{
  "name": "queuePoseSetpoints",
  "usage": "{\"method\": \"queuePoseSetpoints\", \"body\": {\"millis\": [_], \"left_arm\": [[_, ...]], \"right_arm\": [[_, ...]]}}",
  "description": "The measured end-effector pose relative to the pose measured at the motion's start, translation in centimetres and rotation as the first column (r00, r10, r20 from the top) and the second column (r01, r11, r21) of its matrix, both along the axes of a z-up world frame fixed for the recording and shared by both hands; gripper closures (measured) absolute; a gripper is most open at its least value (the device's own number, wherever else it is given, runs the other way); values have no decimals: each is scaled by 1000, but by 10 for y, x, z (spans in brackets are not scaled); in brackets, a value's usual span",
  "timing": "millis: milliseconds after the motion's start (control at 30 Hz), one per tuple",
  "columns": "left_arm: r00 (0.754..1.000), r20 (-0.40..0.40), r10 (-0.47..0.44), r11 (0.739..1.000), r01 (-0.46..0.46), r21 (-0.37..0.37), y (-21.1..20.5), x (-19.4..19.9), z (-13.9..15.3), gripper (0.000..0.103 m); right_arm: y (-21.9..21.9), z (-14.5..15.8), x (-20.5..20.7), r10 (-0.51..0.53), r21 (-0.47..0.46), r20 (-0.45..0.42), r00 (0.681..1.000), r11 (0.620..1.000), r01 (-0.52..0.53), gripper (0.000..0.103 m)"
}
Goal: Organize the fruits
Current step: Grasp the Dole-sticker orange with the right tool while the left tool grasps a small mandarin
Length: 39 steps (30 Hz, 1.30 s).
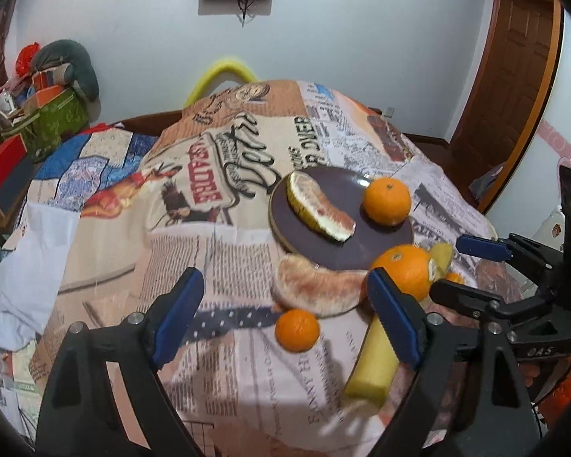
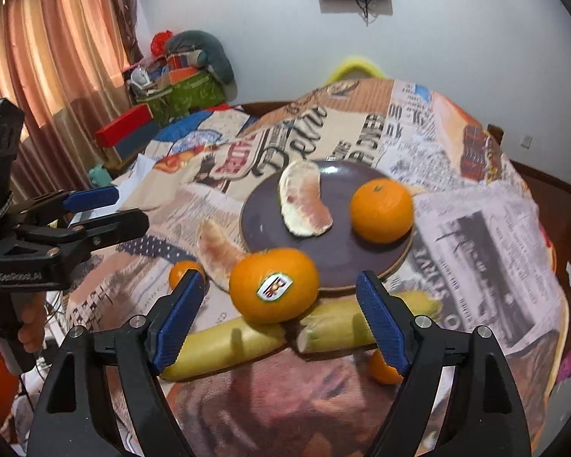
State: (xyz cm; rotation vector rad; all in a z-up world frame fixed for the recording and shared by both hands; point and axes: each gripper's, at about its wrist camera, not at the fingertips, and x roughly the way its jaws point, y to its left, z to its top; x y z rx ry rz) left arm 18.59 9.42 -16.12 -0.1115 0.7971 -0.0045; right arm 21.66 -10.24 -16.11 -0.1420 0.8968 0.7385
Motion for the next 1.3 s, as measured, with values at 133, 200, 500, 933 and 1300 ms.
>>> {"method": "queuePoseSetpoints", "body": {"millis": [133,200,500,933,1300], "left_arm": [[999,-36,5,1000,-6,-6,5,-5,-18,17],[998,-55,1,1000,-2,-12,7,-7,-26,20],[992,-125,-29,999,24,-40,3,-2,-58,36],[987,-154,-56,998,51,-39,-9,16,-80,49],[988,-139,-68,997,63,-40,-12,19,-72,65]], "right_arm": [[8,-12,1,10,-21,-19,1000,1000,-11,23],[13,-18,1,13,-34,-23,1000,999,-14,23],[19,-35,7,25,-35,-63,998,999,-28,38],[7,-24,6,24,20,-60,998,1000,-23,42],[-15,-6,8,-33,39,-25,999,999,33,42]]}}
